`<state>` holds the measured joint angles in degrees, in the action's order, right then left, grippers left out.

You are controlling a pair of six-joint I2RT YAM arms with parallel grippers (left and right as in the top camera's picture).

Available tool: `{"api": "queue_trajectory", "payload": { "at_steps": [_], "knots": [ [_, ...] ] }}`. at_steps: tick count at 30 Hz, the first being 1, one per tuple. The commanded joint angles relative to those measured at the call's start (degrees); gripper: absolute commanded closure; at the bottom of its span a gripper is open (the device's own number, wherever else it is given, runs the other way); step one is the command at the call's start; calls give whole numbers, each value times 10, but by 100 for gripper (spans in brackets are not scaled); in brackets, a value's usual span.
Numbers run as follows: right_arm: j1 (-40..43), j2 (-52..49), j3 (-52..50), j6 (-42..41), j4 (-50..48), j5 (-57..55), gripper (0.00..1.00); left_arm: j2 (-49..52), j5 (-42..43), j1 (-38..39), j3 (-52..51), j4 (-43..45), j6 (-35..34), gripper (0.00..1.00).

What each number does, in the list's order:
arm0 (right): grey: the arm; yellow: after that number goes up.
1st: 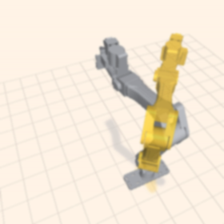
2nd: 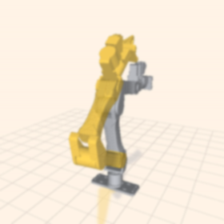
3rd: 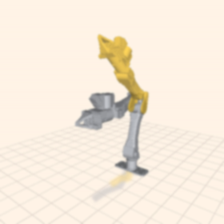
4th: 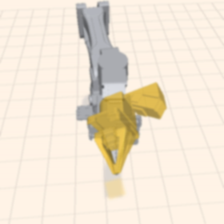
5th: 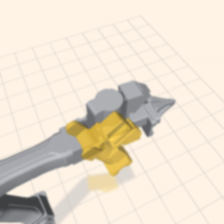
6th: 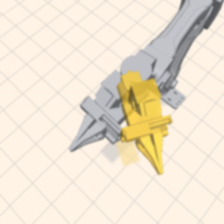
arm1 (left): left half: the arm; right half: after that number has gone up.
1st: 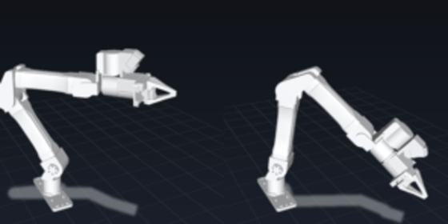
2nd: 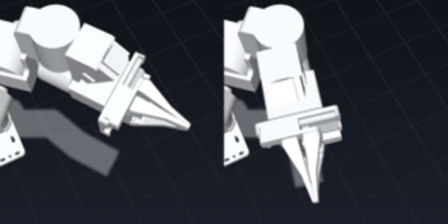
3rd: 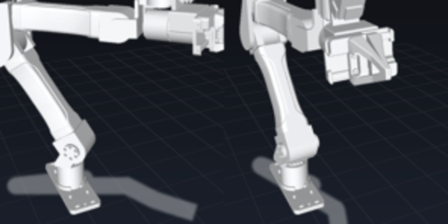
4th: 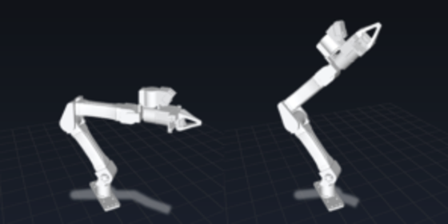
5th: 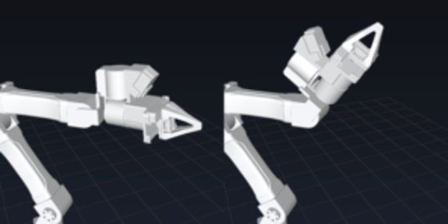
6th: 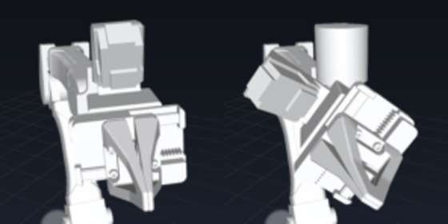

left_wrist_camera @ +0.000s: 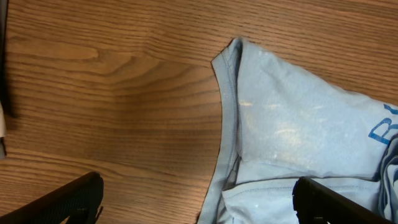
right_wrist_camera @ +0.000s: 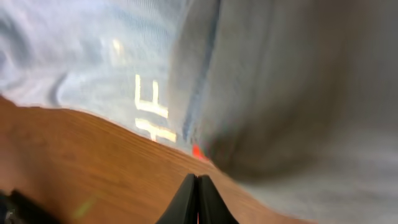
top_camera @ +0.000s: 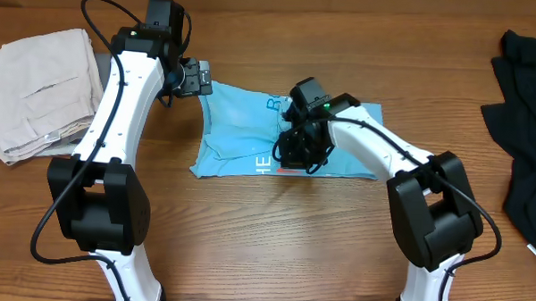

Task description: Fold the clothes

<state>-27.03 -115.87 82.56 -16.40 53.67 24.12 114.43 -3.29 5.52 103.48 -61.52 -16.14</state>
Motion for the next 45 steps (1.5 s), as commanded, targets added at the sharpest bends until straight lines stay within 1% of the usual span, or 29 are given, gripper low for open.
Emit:
{"api": "queue_trajectory", "payload": {
  "at_steps": [1,3,6,8,9,10,12,14,16,18,21,24,32,36,38,42,45],
  "knots": [
    [45,57,57,63,29,61,94,-5,-5,-3,5,1,3,0],
    [73,85,79,67,57,51,91,-5,-5,-3,5,1,3,0],
    [131,121,94,69,89,1,87,-5,-5,-3,5,1,3,0],
    [169,130,94,73,105,-28,81,-5,-5,-3,5,1,3,0],
    [187,130,94,79,113,-37,80,-5,-5,-3,5,1,3,0],
    [209,130,93,84,121,-48,77,-5,-5,-3,5,1,3,0],
    [243,129,83,99,124,-57,68,-5,-5,-3,5,1,3,0],
    [279,129,69,107,117,-57,62,-5,-5,-3,5,1,3,0],
    [307,128,54,107,103,-56,59,-5,-5,-3,5,1,3,0],
    [333,128,31,110,76,-57,57,-5,-5,-3,5,1,3,0],
    [358,128,-7,111,32,-55,58,-5,-5,-3,5,1,3,0],
    [369,128,-53,125,-17,-33,58,-5,-5,-3,5,1,3,0],
    [367,127,-164,124,-151,-8,58,-5,-5,-3,5,1,3,0],
    [367,127,-202,128,-210,12,55,-5,-5,-3,5,1,3,0],
    [367,127,-218,146,-238,47,53,-5,-5,-3,5,1,3,0],
    [364,126,-234,146,-261,53,52,-5,-5,-3,5,1,3,0],
    [360,122,-234,149,-267,37,48,-5,-5,-3,5,1,3,0]
  ]
}}
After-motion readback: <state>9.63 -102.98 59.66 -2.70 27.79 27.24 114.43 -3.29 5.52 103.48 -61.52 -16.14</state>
